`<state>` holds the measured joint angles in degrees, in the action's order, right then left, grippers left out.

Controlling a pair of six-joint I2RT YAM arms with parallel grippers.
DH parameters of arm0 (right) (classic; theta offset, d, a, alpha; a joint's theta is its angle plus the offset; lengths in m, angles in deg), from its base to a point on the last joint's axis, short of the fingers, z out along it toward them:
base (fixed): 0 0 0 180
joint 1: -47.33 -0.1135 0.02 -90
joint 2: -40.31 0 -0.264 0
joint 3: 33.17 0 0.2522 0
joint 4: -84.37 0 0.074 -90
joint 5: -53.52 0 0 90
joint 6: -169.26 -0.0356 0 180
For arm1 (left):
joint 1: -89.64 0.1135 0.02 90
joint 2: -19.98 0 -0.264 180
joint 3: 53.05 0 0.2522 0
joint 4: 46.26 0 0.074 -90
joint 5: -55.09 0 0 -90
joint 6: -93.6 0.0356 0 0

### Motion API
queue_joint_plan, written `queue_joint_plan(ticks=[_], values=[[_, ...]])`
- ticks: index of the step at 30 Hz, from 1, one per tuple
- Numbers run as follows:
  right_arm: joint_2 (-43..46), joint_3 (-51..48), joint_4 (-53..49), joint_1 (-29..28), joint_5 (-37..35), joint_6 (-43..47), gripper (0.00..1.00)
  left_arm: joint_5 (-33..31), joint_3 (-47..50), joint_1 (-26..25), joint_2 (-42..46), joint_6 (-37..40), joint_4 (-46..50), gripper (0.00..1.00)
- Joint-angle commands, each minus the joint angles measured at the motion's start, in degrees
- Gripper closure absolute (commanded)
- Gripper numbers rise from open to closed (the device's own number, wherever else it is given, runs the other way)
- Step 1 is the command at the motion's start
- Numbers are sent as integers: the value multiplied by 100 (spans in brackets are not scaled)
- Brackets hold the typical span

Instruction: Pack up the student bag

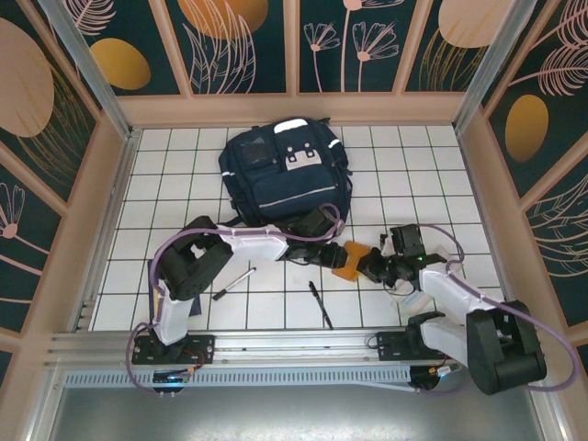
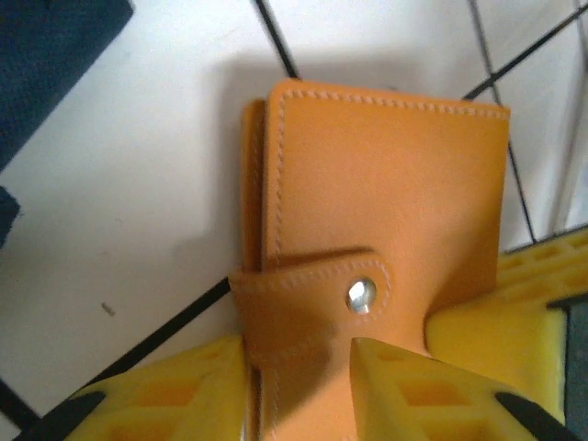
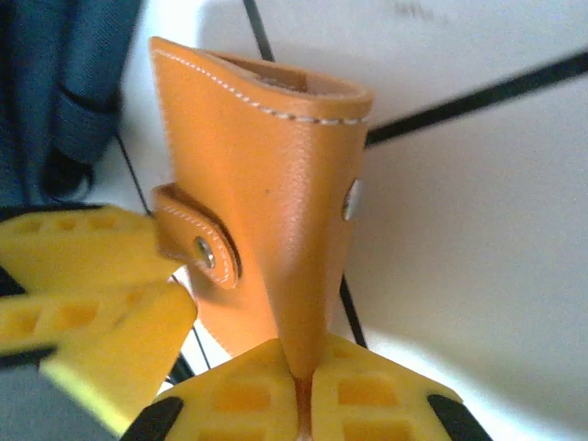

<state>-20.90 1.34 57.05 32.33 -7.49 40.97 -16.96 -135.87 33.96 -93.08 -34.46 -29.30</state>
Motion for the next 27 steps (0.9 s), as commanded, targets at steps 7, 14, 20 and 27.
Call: queue_joint_plan(ticks=[7,14,20,27], values=[[338,1083,-631,105,-951,324,97,-1657,-994,309,1829,1604,1128,43],[440,1643,-830,236,-1440,605,99,-3002,-1238,1025,1551,3592,1824,29],[449,1773,-1007,414,-1329,854,99,-2727,-1888,1516,623,3954,2265,23],[470,1655,-1120,495,-1117,955,99,-2437,-2726,1516,-215,4606,2742,20]])
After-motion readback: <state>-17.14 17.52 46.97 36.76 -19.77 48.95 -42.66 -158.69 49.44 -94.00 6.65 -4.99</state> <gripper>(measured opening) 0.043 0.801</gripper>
